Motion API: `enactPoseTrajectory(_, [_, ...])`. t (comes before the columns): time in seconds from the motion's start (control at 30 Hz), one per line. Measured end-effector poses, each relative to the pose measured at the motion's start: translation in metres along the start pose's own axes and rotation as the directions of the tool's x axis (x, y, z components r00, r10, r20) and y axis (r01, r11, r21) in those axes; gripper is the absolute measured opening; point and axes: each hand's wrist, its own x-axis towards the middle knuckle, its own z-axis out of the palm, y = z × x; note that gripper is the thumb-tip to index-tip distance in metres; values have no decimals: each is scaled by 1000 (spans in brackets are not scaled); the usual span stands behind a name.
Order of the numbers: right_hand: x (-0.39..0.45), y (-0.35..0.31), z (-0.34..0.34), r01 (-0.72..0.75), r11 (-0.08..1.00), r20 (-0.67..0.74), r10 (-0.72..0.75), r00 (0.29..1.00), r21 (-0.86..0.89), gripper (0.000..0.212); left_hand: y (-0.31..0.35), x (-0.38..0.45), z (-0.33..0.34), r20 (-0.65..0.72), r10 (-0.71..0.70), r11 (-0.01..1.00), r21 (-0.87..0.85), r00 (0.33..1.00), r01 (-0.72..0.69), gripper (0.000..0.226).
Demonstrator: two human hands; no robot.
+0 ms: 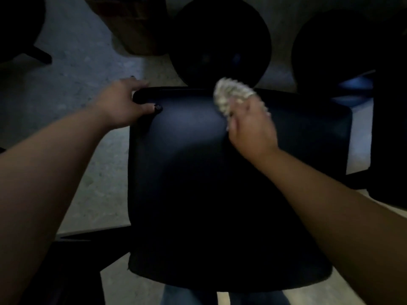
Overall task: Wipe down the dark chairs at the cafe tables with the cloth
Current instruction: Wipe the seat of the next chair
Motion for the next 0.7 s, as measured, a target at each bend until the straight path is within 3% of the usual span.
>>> enactPoseTrajectory(0.07, [7, -20, 5, -309, 948, -126, 317, 940, 79, 49, -12, 1, 2, 72, -180, 953, -233, 981, 192, 57])
enactPoseTrajectory(0.13, [-9, -56, 20, -274, 956, -116, 286, 951, 109, 49, -18, 1, 7, 195, -271, 842, -428, 943, 330, 45])
enactPoseTrajectory(0.17, [-23, -74, 27, -119, 988, -43, 124, 991, 98, 49, -19, 1, 9, 229, -278, 808, -470, 933, 356, 41])
enactPoseTrajectory(0.2, [-38, -89, 33, 131, 989, 60, -134, 989, 66, 50, -20, 2, 10, 244, -283, 785, -496, 928, 370, 39])
enactPoseTrajectory(0.23, [-51, -96, 36, 374, 926, 188, -377, 907, 56, 51, -21, 2, 10, 248, -293, 767, -516, 923, 383, 40])
enactPoseTrajectory(0.27, [-53, -92, 37, 530, 845, 268, -527, 807, 66, 52, -20, 4, 10, 256, -308, 746, -533, 916, 400, 42])
enactPoseTrajectory(0.3, [-46, -85, 34, 564, 822, 280, -560, 780, 74, 51, -20, 6, 10, 269, -321, 731, -540, 908, 418, 44])
enactPoseTrajectory(0.37, [-23, -76, 25, 387, 917, 158, -399, 903, 102, 47, -23, 9, 11, 294, -323, 731, -527, 900, 434, 49])
enactPoseTrajectory(0.43, [1, -76, 23, 69, 993, 15, -71, 997, 93, 46, -26, 9, 14, 308, -321, 738, -512, 896, 440, 53])
enactPoseTrajectory(0.5, [12, -95, 26, -163, 984, -44, 166, 985, 79, 48, -26, 10, 19, 314, -318, 746, -500, 895, 440, 57])
enactPoseTrajectory(0.53, [11, -109, 30, -167, 983, -30, 170, 985, 79, 50, -25, 10, 20, 314, -320, 748, -495, 894, 442, 59])
enactPoseTrajectory(0.57, [4, -123, 34, -86, 994, 17, 85, 996, 73, 50, -25, 10, 22, 311, -322, 742, -503, 894, 443, 59])
enactPoseTrajectory(0.6, [-5, -136, 38, 113, 993, 74, -115, 991, 36, 48, -24, 10, 23, 311, -321, 720, -534, 895, 443, 59])
enactPoseTrajectory(0.67, [-17, -145, 42, 527, 850, 256, -509, 822, -2, 43, -25, 10, 25, 320, -311, 667, -597, 895, 446, 58])
enactPoseTrajectory(0.7, [-9, -141, 40, 611, 792, 295, -584, 756, 2, 41, -26, 8, 25, 327, -298, 669, -599, 897, 441, 57])
